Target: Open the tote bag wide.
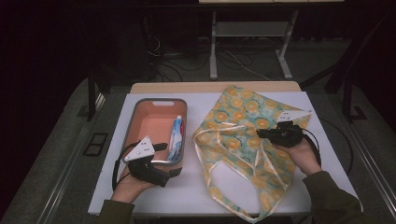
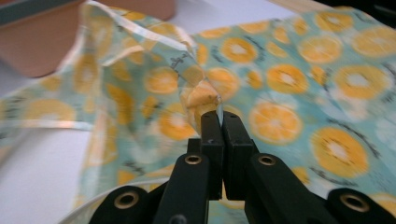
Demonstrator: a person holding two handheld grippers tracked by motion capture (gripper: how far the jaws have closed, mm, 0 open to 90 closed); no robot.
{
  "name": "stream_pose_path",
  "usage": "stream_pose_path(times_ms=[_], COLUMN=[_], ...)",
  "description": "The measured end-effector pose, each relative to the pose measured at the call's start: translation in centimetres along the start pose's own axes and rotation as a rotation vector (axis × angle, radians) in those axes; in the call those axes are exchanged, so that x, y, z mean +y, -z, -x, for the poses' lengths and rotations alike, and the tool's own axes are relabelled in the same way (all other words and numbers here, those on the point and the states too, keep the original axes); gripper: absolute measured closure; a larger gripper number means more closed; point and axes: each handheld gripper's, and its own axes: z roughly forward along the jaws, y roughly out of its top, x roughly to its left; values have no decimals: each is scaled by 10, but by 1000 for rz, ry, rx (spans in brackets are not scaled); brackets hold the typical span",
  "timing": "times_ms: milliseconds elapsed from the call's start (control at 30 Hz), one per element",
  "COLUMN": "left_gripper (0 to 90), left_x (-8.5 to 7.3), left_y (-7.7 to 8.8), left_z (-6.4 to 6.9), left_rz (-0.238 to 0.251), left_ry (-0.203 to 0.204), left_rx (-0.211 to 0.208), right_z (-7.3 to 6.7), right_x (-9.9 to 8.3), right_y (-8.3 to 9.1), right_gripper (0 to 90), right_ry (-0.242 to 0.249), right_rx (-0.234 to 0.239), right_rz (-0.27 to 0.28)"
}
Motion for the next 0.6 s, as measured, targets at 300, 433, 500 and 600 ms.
stream_pose_path(times_ms=[300, 433, 500, 600], left_gripper=[0, 0, 0, 0], left_x=[0, 0, 0, 0], left_y=[0, 0, 0, 0], left_z=[0, 0, 0, 0], left_rz=[-1, 0, 0, -2], left_ry=[-1, -1, 0, 0], left_rx=[1, 1, 2, 2], right_z=[34, 39, 40, 35], right_x=[-25, -33, -30, -20], right_y=[-33, -36, -31, -17], right_gripper=[883, 753, 656, 508], right_ry=[-93, -119, -157, -180], right_rx=[-90, -109, -104, -75], right_rz=[-118, -147, -124, -75])
